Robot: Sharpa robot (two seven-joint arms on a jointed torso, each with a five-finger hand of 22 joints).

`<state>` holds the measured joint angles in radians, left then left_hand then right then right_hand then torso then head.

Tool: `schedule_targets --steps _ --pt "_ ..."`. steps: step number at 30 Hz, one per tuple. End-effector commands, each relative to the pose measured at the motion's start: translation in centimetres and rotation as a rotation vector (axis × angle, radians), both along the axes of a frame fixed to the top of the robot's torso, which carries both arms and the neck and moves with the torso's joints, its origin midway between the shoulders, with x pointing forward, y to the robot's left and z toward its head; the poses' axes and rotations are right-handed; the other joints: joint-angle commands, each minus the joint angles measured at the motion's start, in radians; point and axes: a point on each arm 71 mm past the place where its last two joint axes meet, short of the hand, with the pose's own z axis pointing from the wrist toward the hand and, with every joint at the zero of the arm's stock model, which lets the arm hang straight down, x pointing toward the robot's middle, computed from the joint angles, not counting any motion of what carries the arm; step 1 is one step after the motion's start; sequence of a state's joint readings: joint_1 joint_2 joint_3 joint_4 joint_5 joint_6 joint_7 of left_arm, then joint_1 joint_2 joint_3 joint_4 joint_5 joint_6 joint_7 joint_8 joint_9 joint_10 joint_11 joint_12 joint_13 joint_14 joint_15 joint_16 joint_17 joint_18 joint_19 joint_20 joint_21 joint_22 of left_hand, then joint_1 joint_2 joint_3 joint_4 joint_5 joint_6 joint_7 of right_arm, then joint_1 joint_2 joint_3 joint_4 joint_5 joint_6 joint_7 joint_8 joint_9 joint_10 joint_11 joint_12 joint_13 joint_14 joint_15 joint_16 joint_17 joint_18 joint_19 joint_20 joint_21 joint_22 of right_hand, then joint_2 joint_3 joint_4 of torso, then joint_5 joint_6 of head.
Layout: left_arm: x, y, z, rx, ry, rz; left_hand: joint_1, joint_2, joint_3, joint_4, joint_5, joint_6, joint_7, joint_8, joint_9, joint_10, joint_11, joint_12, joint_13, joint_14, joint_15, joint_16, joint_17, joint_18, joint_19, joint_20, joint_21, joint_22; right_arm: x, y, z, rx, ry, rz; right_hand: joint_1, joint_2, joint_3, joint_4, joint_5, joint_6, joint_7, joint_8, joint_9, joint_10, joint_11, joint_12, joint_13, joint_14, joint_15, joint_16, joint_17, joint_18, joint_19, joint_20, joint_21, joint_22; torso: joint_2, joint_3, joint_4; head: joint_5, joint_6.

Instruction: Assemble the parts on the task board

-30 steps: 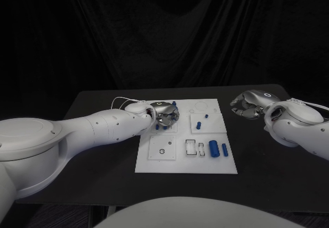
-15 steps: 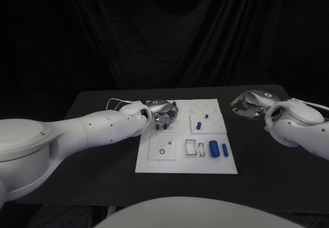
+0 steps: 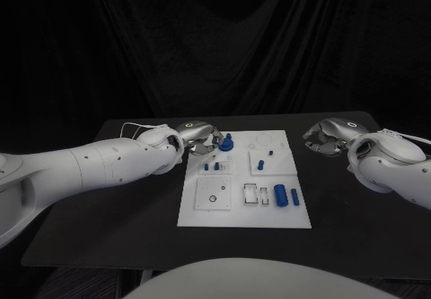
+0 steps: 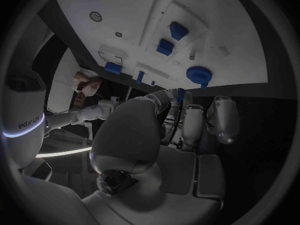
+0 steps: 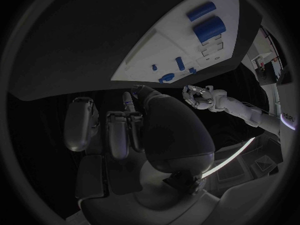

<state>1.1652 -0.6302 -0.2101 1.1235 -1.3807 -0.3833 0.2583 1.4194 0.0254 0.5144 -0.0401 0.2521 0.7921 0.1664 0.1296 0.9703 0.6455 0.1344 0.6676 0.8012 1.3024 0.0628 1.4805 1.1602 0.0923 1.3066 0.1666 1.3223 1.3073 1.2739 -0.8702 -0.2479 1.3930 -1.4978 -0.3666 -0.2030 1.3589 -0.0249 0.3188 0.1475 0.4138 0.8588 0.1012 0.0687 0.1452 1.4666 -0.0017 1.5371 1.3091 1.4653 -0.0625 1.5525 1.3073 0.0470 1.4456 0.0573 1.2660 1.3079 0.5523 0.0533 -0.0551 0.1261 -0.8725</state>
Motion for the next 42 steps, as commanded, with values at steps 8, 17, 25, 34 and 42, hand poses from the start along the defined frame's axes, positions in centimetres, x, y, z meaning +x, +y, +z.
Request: schedule_targets --steps 8,17,25,34,42 --pt "-0.2 0.5 -1.5 0.050 0.099 0.016 -0.006 -0.013 0.010 0.003 -0.005 -0.018 0.003 -0.014 -0.009 0.009 -0.006 -0.014 -0.008 -0.011 0.001 -0.007 -0.005 -0.011 -0.013 0.004 -0.010 0.155 0.0 -0.1 -0.1 0.005 0.010 -0.012 -0.008 0.001 0.006 -0.003 0.005 0.005 0.001 0.001 -0.001 0.072 0.008 -0.004 0.235 0.099 0.008 -0.003 0.249 0.021 -0.009 -0.001 -0.006 0.173 -0.005 0.0071 0.0037 0.002 0.000" --pt "-0.2 -0.1 -2.5 0.057 0.116 0.010 -0.006 -0.013 0.011 0.002 -0.005 -0.018 0.003 -0.015 -0.010 0.010 -0.006 -0.014 -0.008 -0.012 0.002 -0.007 -0.005 -0.011 -0.013 0.004 -0.010 0.155 0.0 -0.1 -0.2 0.008 0.012 -0.012 -0.008 0.001 0.006 -0.003 0.005 0.005 0.001 0.001 -0.001 0.072 0.008 -0.004 0.235 0.099 0.008 -0.003 0.249 0.021 -0.009 -0.001 -0.006 0.173 -0.002 0.0027 0.0069 -0.002 0.000" --pt "0.0 -0.2 -3.3 0.067 0.129 0.017 -0.005 -0.013 0.012 0.001 -0.005 -0.022 0.003 -0.019 -0.012 0.011 -0.006 -0.015 -0.010 -0.015 0.002 -0.008 -0.010 -0.010 -0.017 0.005 -0.014 0.154 -0.1 -0.1 -0.2 0.008 0.013 -0.011 -0.008 0.001 0.007 -0.003 0.005 0.005 0.001 0.001 -0.001 0.072 0.008 -0.004 0.235 0.098 0.008 -0.003 0.248 0.021 -0.010 -0.001 -0.008 0.173 -0.001 0.0024 0.0011 0.001 0.000" --pt "0.1 -0.5 -3.8 0.073 0.132 0.022 -0.006 -0.013 0.013 0.001 -0.004 -0.024 0.002 -0.021 -0.013 0.010 -0.005 -0.016 -0.010 -0.020 0.002 -0.010 -0.015 -0.009 -0.021 0.005 -0.017 0.152 -0.1 -0.1 -0.2 0.008 0.015 -0.010 -0.008 0.001 0.007 -0.003 0.005 0.005 0.001 0.001 -0.001 0.072 0.008 -0.004 0.235 0.098 0.008 -0.003 0.248 0.021 -0.010 -0.001 -0.008 0.173 0.000 0.0057 0.0004 0.003 0.000" --pt "0.3 -0.6 -4.0 0.074 0.130 0.026 -0.006 -0.012 0.014 0.002 -0.004 -0.026 0.001 -0.024 -0.015 0.008 -0.005 -0.018 -0.011 -0.023 0.003 -0.011 -0.019 -0.008 -0.024 0.006 -0.020 0.152 -0.1 -0.1 -0.2 0.008 0.015 -0.010 -0.008 0.001 0.007 -0.003 0.005 0.005 0.001 0.001 -0.001 0.072 0.008 -0.004 0.235 0.098 0.008 -0.003 0.248 0.021 -0.010 -0.001 -0.008 0.173 -0.002 0.0059 0.0020 0.003 0.000"
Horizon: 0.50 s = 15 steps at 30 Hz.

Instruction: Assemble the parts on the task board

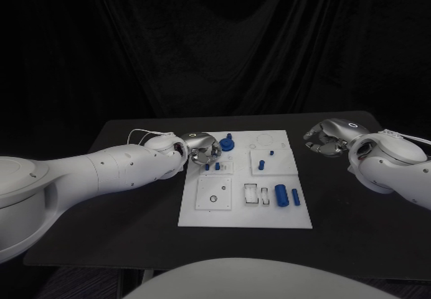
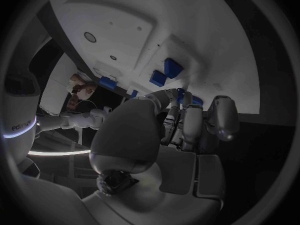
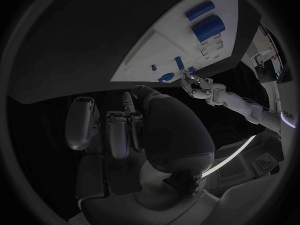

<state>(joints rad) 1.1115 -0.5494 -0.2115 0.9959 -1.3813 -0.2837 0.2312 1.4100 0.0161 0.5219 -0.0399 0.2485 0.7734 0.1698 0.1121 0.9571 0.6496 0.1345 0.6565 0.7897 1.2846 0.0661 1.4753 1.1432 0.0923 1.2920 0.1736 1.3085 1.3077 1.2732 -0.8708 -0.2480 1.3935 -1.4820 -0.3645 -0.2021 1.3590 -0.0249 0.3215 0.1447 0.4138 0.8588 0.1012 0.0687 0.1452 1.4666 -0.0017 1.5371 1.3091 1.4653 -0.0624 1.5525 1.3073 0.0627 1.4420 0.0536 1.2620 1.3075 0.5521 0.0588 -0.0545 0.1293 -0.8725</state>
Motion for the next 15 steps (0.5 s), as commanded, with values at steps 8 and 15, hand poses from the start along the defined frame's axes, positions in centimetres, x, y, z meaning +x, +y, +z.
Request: schedule_targets --steps 8,15 --pt "0.06 -0.15 -0.26 0.003 0.009 0.002 0.003 0.000 0.007 0.002 0.000 -0.007 -0.004 -0.008 -0.003 0.003 -0.004 -0.008 0.000 -0.010 0.000 -0.007 -0.007 -0.008 -0.013 -0.001 -0.010 0.150 -0.06 0.01 -0.12 -0.003 0.006 -0.003 -0.009 0.001 0.005 -0.001 0.005 0.004 0.001 0.000 -0.002 0.072 0.008 -0.004 0.234 0.098 0.008 -0.004 0.248 0.005 -0.006 0.003 -0.004 0.173 -0.003 -0.0001 0.0008 -0.001 0.000" --pt "0.13 -0.03 -0.30 0.006 0.007 0.009 0.003 0.000 0.007 0.002 0.000 -0.007 -0.004 -0.008 -0.004 0.002 -0.004 -0.008 0.000 -0.009 0.000 -0.007 -0.006 -0.008 -0.012 -0.001 -0.009 0.150 -0.07 -0.08 -0.12 -0.004 0.006 -0.005 -0.009 0.001 0.005 -0.001 0.005 0.004 0.001 0.000 -0.002 0.072 0.008 -0.004 0.234 0.098 0.008 -0.004 0.248 0.005 -0.006 0.003 -0.004 0.173 -0.003 0.0005 0.0008 -0.002 0.000"
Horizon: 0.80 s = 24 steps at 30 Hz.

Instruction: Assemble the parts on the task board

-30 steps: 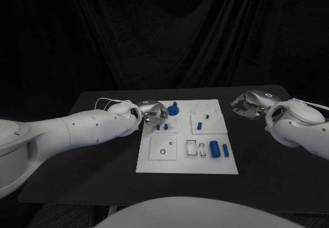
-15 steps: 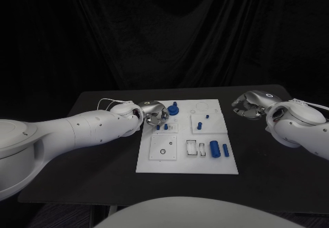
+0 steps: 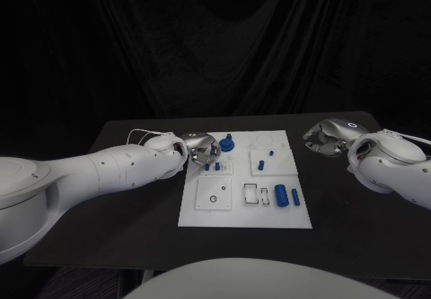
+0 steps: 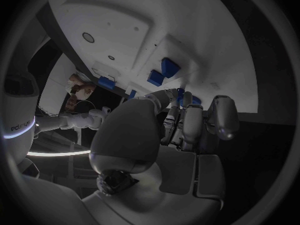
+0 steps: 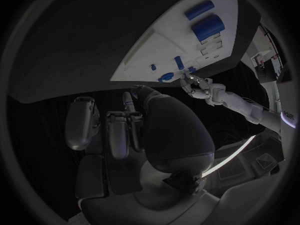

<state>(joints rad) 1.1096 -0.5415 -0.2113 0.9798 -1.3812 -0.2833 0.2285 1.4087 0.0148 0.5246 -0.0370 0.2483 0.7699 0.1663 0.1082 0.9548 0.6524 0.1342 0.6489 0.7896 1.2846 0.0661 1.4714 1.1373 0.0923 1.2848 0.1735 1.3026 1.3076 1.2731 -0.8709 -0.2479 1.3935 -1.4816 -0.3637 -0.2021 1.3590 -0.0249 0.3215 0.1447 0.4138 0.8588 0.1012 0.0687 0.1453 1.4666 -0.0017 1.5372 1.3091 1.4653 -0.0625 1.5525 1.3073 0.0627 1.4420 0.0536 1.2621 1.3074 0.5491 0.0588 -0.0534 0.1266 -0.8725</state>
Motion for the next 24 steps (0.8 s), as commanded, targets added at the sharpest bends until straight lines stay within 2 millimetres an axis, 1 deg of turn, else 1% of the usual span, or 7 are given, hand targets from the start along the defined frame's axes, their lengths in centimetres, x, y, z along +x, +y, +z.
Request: schedule_targets --steps 1,9,11,13,16,18,24 --pt "-0.08 -0.10 -0.18 0.001 0.010 0.001 0.004 0.001 0.004 -0.001 0.001 -0.003 0.000 -0.004 -0.001 0.000 -0.004 0.000 0.000 -0.009 0.000 -0.003 0.001 -0.008 -0.004 -0.001 -0.003 0.151 -0.06 -0.08 -0.11 -0.004 0.005 -0.005 -0.009 0.001 0.005 -0.001 0.005 0.004 0.001 0.000 -0.002 0.072 0.008 -0.004 0.234 0.098 0.008 -0.004 0.248 0.005 -0.006 0.003 -0.004 0.173 0.000 0.0007 -0.0005 0.001 0.000" --pt "-0.07 -0.08 -0.42 0.011 0.027 0.005 0.005 -0.002 0.005 -0.005 0.003 -0.004 -0.002 -0.008 -0.004 -0.003 -0.003 -0.001 0.000 -0.016 0.001 -0.006 -0.007 -0.006 -0.011 0.000 -0.009 0.149 -0.02 0.03 -0.12 -0.004 0.004 -0.003 -0.009 0.001 0.005 -0.001 0.005 0.004 0.001 0.000 -0.002 0.072 0.008 -0.004 0.234 0.098 0.008 -0.004 0.248 0.005 -0.006 0.003 -0.004 0.173 0.000 0.0002 -0.0014 0.005 0.000" --pt "-0.06 -0.08 -0.49 0.014 0.032 0.006 0.006 -0.003 0.005 -0.007 0.004 -0.005 -0.002 -0.009 -0.006 -0.003 -0.003 0.000 0.000 -0.018 0.001 -0.006 -0.008 -0.006 -0.013 0.000 -0.010 0.148 -0.02 0.06 -0.13 -0.003 0.004 -0.002 -0.009 0.001 0.005 -0.001 0.005 0.004 0.001 0.000 -0.002 0.072 0.008 -0.004 0.234 0.098 0.008 -0.004 0.248 0.005 -0.006 0.003 -0.004 0.173 0.000 -0.0002 0.0002 0.003 0.000" --pt "-0.05 -0.08 -0.56 0.017 0.037 0.005 0.003 -0.005 0.003 -0.006 0.003 -0.005 -0.002 -0.011 -0.008 -0.004 -0.002 0.000 0.001 -0.020 0.002 -0.007 -0.010 -0.006 -0.015 0.000 -0.012 0.148 -0.02 0.09 -0.15 -0.004 0.005 -0.002 -0.009 0.001 0.005 -0.001 0.005 0.004 0.001 0.000 -0.002 0.072 0.008 -0.004 0.234 0.098 0.008 -0.004 0.248 0.005 -0.006 0.003 -0.004 0.173 0.000 -0.0002 -0.0002 0.003 0.000" --pt "-0.08 -0.08 -0.64 0.018 0.043 0.001 -0.003 -0.005 0.000 -0.003 -0.003 -0.006 -0.002 -0.015 -0.011 -0.008 0.000 0.000 0.003 -0.024 0.003 -0.008 -0.014 -0.005 -0.018 0.002 -0.015 0.147 -0.02 0.10 -0.16 -0.004 0.005 -0.001 -0.009 0.001 0.005 -0.001 0.005 0.004 0.001 0.000 -0.002 0.072 0.008 -0.004 0.234 0.098 0.008 -0.004 0.248 0.005 -0.006 0.003 -0.004 0.173 0.000 0.0005 -0.0009 0.003 0.000" --pt "-0.11 -0.12 -0.69 0.018 0.047 -0.003 -0.020 -0.004 -0.010 0.011 -0.026 -0.014 -0.010 -0.026 -0.019 -0.020 0.003 -0.003 0.004 -0.034 0.008 -0.011 -0.024 -0.003 -0.028 0.006 -0.025 0.143 -0.02 0.06 -0.16 -0.004 0.006 -0.002 -0.009 0.001 0.005 -0.001 0.005 0.004 0.001 0.000 -0.002 0.072 0.008 -0.004 0.234 0.098 0.008 -0.004 0.248 0.005 -0.006 0.003 -0.004 0.173 0.000 0.0003 0.0001 0.003 0.000" --pt "-0.17 -0.36 -0.73 0.011 0.044 -0.016 -0.026 -0.001 -0.016 0.018 -0.034 -0.020 -0.015 -0.035 -0.024 -0.024 0.004 -0.004 0.005 -0.036 0.010 -0.011 -0.024 -0.003 -0.030 0.008 -0.029 0.142 -0.01 0.11 -0.19 -0.004 0.006 -0.001 -0.009 0.001 0.005 -0.001 0.005 0.004 0.001 0.000 -0.002 0.072 0.008 -0.004 0.234 0.098 0.008 -0.004 0.248 0.005 -0.006 0.003 -0.004 0.173 0.000 0.0003 0.0003 0.003 0.000"
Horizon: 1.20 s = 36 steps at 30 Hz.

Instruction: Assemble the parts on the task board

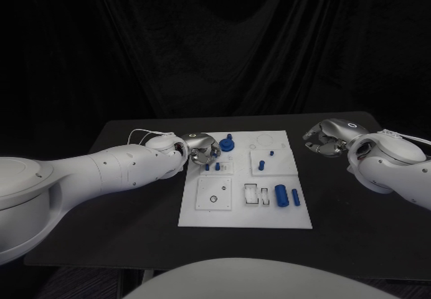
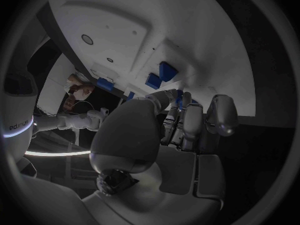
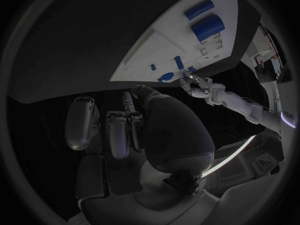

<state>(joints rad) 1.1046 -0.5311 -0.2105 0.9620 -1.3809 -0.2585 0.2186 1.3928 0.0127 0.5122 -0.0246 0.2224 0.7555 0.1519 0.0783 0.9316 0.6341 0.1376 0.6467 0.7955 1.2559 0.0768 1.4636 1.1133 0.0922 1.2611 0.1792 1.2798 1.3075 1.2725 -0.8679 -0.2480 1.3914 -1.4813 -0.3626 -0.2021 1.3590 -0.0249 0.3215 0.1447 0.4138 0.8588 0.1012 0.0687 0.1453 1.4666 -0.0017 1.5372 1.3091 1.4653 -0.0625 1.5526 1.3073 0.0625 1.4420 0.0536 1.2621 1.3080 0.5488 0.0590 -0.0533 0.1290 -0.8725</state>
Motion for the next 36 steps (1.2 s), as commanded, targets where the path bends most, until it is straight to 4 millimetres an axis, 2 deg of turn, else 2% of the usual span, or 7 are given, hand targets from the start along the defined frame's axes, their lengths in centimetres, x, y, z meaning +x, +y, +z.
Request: schedule_targets --steps 1,7,10,21,27,34,36 --pt "-0.27 -0.43 -0.26 -0.006 0.018 -0.027 -0.010 0.003 -0.004 0.006 -0.008 -0.006 -0.001 -0.005 -0.001 -0.006 0.001 -0.001 -0.001 -0.007 -0.001 -0.002 0.002 -0.003 -0.005 0.002 -0.005 0.143 -0.04 0.03 -0.14 -0.004 0.005 -0.002 -0.009 0.001 0.005 -0.001 0.005 0.004 0.001 0.000 -0.002 0.072 0.008 -0.004 0.234 0.098 0.008 -0.004 0.248 0.005 -0.006 0.002 -0.004 0.173 0.000 -0.0001 -0.0001 0.002 0.000" --pt "-0.22 -0.52 -0.30 -0.006 0.015 -0.024 0.005 0.012 -0.001 -0.001 0.000 -0.005 -0.003 -0.009 -0.006 0.000 -0.006 0.008 0.005 -0.005 -0.005 0.000 0.005 -0.002 -0.003 0.001 -0.005 0.144 -0.05 0.06 -0.17 -0.003 0.005 -0.002 -0.010 0.002 0.007 -0.003 0.005 0.004 0.001 -0.001 -0.002 0.071 0.008 -0.004 0.234 0.098 0.008 -0.004 0.248 0.006 -0.007 0.002 -0.005 0.173 0.001 -0.0005 -0.0016 0.002 0.000" --pt "-0.18 -0.43 -0.36 -0.002 0.018 -0.019 0.004 0.009 -0.004 -0.002 0.001 -0.011 -0.004 -0.014 -0.010 -0.003 -0.005 0.008 0.006 -0.007 -0.006 -0.001 0.002 -0.002 -0.005 0.000 -0.007 0.143 -0.06 0.04 -0.17 -0.003 0.005 -0.002 -0.010 0.002 0.007 -0.003 0.005 0.004 0.001 -0.001 -0.002 0.071 0.008 -0.004 0.234 0.098 0.008 -0.004 0.248 0.006 -0.007 0.002 -0.005 0.173 0.001 -0.0006 -0.0002 -0.001 0.000" --pt "-0.12 -0.30 -0.66 0.006 0.025 -0.010 0.002 0.011 -0.004 0.003 -0.007 -0.032 -0.007 -0.019 -0.032 -0.013 -0.003 0.007 0.009 -0.018 -0.004 -0.004 -0.010 0.000 -0.013 0.001 -0.017 0.140 -0.06 0.04 -0.19 -0.004 0.006 -0.002 -0.010 0.002 0.007 -0.003 0.005 0.004 0.001 -0.001 -0.002 0.071 0.008 -0.004 0.234 0.098 0.008 -0.004 0.248 0.006 -0.007 0.002 -0.005 0.173 0.000 0.0003 -0.0009 0.000 0.000" --pt "-0.18 -0.26 -0.78 0.006 0.026 -0.010 0.002 0.006 -0.003 0.006 -0.016 -0.080 -0.023 -0.020 -0.075 -0.032 0.001 -0.003 0.006 -0.025 -0.001 -0.007 -0.017 0.001 -0.017 0.002 -0.025 0.139 -0.07 0.04 -0.21 -0.004 0.007 -0.002 -0.010 0.002 0.007 -0.003 0.005 0.004 0.001 -0.001 -0.002 0.071 0.008 -0.004 0.234 0.098 0.008 -0.004 0.248 0.006 -0.007 0.002 -0.005 0.173 0.001 -0.0001 -0.0013 0.002 0.000" --pt "-0.13 0.12 -0.75 0.003 0.004 0.009 -0.001 -0.005 -0.002 0.012 -0.024 -0.162 -0.051 -0.018 -0.141 -0.080 0.017 -0.021 0.005 -0.035 0.012 -0.009 -0.027 0.002 -0.024 0.013 -0.037 0.137 -0.09 -0.04 -0.21 -0.004 0.007 -0.004 -0.010 0.002 0.008 -0.004 0.005 0.004 0.001 -0.001 -0.002 0.072 0.008 -0.004 0.235 0.098 0.008 -0.004 0.248 0.006 -0.007 0.002 -0.005 0.173 0.000 -0.0002 -0.0001 0.002 0.000" --pt "-0.09 0.27 -0.68 -0.001 -0.009 0.014 -0.001 -0.006 -0.003 0.012 -0.025 -0.170 -0.055 -0.019 -0.148 -0.084 0.019 -0.021 0.005 -0.035 0.013 -0.008 -0.028 0.002 -0.024 0.015 -0.037 0.137 -0.09 -0.05 -0.21 -0.005 0.007 -0.004 -0.010 0.002 0.008 -0.004 0.005 0.004 0.001 -0.001 -0.002 0.072 0.008 -0.004 0.235 0.098 0.008 -0.004 0.248 0.006 -0.007 0.002 -0.005 0.173 0.001 -0.0003 -0.0001 0.001 0.000"
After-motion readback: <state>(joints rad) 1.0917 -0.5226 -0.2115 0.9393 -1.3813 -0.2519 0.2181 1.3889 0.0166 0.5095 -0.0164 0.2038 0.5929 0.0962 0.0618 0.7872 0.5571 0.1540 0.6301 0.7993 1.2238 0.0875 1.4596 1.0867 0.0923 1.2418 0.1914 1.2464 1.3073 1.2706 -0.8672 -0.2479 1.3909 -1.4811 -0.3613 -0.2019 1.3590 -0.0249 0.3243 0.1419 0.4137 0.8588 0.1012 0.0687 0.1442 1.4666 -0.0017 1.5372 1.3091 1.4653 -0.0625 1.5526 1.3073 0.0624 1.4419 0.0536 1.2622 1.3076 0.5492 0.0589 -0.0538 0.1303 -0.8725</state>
